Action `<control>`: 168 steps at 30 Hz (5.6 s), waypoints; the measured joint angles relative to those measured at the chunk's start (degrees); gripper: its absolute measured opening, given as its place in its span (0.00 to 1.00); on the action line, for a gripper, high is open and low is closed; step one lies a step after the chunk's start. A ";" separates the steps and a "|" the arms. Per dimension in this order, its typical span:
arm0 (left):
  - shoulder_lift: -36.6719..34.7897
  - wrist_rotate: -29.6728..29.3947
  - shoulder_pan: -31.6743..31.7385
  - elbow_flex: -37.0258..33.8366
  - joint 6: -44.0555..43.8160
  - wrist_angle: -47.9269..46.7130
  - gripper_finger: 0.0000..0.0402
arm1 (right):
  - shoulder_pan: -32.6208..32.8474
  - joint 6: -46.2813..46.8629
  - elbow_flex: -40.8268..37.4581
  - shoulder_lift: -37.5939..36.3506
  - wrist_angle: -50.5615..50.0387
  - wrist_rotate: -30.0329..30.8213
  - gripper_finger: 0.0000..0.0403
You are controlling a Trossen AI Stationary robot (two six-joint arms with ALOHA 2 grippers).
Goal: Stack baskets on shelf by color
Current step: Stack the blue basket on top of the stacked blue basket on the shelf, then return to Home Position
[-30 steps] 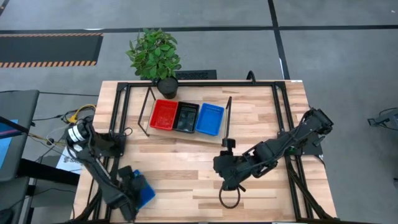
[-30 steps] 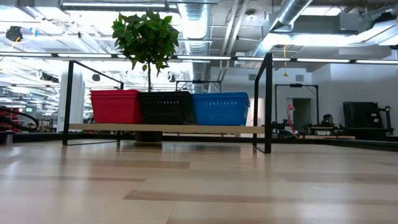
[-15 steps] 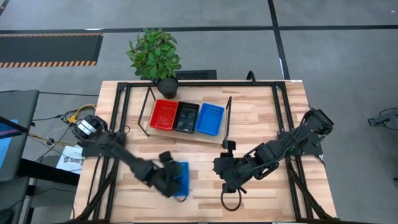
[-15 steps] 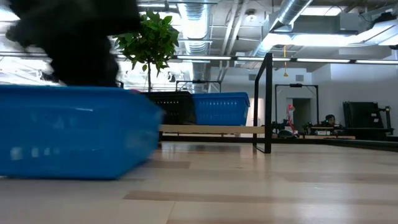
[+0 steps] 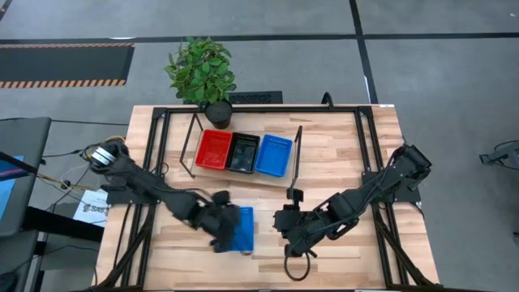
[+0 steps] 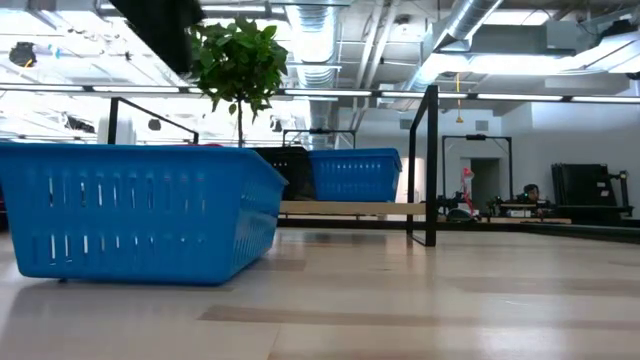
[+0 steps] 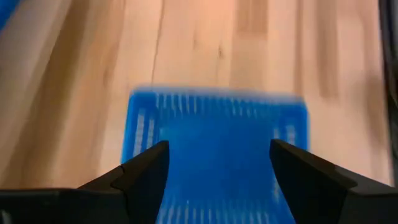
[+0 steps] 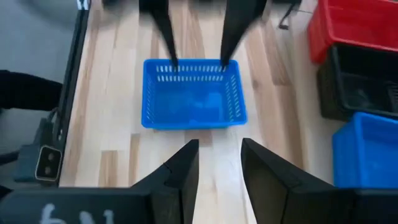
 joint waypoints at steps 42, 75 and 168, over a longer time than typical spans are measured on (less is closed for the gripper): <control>-20.70 -26.44 -25.10 4.63 -35.83 -29.78 0.66 | -2.86 -10.32 0.10 28.32 36.01 -12.23 0.56; -20.72 -25.86 -25.10 4.63 -36.63 -32.76 0.66 | -7.51 -18.70 6.77 9.06 14.20 10.91 0.04; -49.56 -45.58 -29.79 -10.04 -25.13 -27.06 0.66 | -12.60 -9.41 -42.85 -52.32 29.45 -7.40 0.40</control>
